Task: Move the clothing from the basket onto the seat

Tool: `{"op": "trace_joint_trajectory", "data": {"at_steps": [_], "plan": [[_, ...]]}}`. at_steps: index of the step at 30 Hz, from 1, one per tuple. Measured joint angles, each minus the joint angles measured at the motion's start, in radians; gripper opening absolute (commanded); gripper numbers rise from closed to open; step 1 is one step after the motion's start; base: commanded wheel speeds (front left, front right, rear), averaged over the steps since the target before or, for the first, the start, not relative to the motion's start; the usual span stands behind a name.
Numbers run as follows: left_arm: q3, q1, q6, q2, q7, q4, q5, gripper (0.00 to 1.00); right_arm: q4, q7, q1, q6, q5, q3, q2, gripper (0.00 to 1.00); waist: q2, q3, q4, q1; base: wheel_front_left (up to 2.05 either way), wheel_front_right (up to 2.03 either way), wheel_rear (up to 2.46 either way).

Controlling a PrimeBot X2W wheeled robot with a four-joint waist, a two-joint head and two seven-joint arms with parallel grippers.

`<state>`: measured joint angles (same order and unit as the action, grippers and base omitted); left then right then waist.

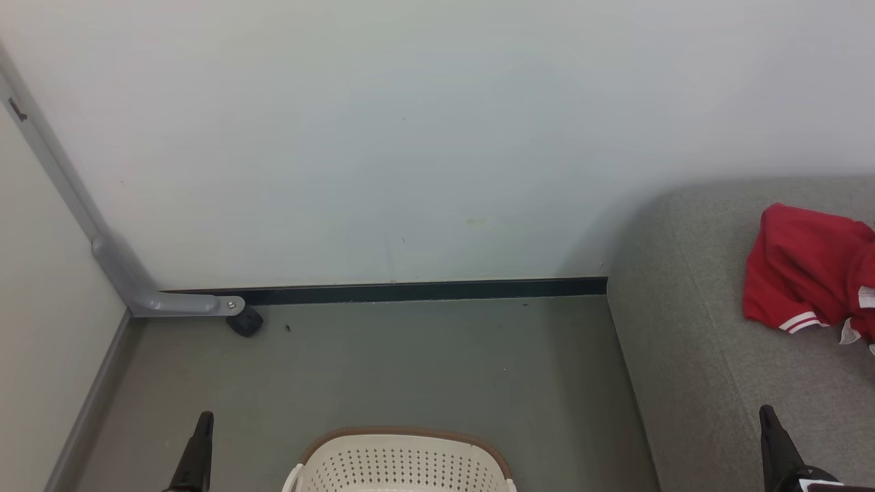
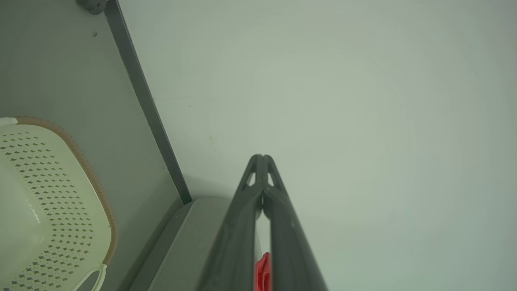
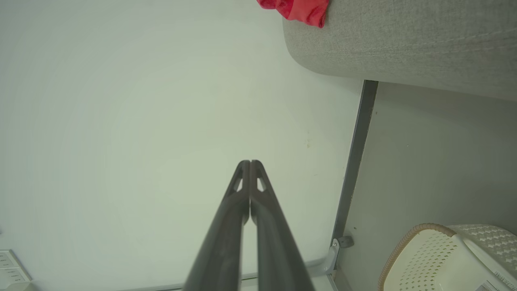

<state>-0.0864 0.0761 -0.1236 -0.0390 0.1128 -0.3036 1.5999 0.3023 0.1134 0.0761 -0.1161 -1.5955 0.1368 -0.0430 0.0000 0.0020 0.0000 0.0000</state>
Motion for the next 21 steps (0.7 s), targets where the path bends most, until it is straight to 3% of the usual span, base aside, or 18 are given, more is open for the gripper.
{"op": "trace_joint_trajectory", "data": {"at_steps": [21], "plan": [[0.000,0.000,0.000,0.000,0.000,0.001,0.000,0.00,-0.001,0.000,0.000,0.000,0.000,0.000,0.000,0.00,0.0000,0.000,0.000,0.0000,0.00,0.00,0.00]]}}
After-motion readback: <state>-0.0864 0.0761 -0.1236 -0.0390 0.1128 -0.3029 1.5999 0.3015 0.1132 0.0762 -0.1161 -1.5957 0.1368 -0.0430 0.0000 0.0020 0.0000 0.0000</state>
